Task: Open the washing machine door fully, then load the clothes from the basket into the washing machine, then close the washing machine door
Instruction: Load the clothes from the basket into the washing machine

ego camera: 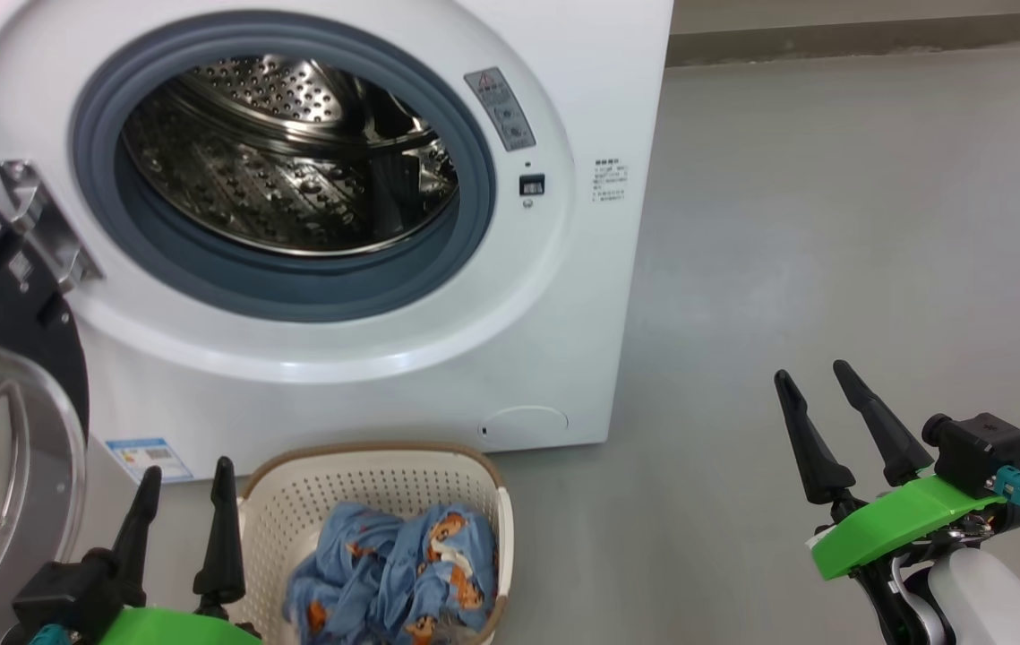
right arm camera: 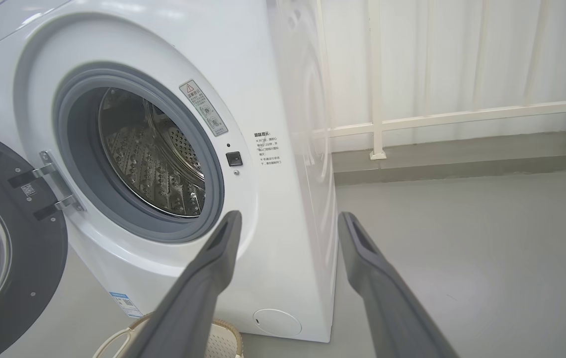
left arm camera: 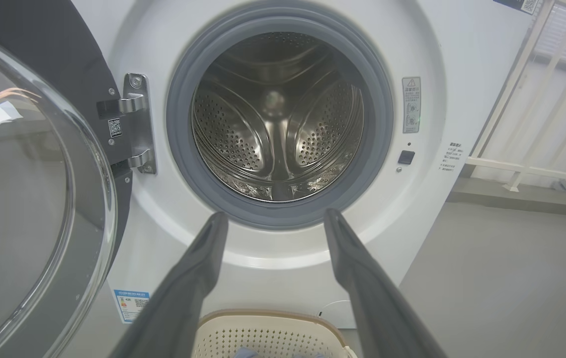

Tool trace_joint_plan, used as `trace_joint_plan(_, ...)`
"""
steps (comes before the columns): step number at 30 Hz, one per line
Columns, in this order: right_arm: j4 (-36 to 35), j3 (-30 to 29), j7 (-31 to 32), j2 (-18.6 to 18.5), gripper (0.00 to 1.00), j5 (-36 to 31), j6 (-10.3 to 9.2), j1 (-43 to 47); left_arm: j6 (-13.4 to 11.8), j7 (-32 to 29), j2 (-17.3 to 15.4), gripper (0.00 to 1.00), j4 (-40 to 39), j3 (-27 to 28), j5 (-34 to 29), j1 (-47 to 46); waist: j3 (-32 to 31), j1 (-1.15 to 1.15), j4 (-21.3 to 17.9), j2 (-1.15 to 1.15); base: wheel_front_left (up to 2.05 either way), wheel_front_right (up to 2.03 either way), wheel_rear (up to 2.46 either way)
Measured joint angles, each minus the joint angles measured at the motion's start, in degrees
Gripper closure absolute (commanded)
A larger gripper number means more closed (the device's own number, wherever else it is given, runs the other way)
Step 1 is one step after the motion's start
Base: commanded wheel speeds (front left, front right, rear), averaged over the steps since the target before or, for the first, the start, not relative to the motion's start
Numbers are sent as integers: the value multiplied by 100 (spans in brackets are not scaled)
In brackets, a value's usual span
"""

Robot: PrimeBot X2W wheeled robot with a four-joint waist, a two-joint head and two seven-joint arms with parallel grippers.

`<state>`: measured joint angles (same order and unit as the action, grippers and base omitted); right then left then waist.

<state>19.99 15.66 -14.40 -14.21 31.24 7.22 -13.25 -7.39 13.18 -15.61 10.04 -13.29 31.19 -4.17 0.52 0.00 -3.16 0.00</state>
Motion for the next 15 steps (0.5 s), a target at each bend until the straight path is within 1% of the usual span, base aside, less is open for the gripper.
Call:
trace_joint_plan(4, -1, -5, 0, 7, 0, 0, 0, 0, 3, 1, 0, 0, 0, -2, 27, -2, 5, 0, 3, 0, 140, -140, 0)
trace_joint_plan(7, -1, -9, 0, 10, 0, 0, 0, 0, 9, 2, 0, 0, 0, -2, 53, -2, 5, 0, 5, 0, 97, -97, 0)
trace_joint_plan(11, -1, -10, 0, 14, 0, 0, 0, 0, 11, 2, 0, 0, -1, -4, 53, -3, 11, 0, 12, 0, 49, -49, 0)
trace_joint_plan(15, -1, -7, 0, 20, 0, -1, 0, 0, 11, 2, 0, 0, 0, -9, 54, -4, 29, 0, 25, 0, 4, -4, 0)
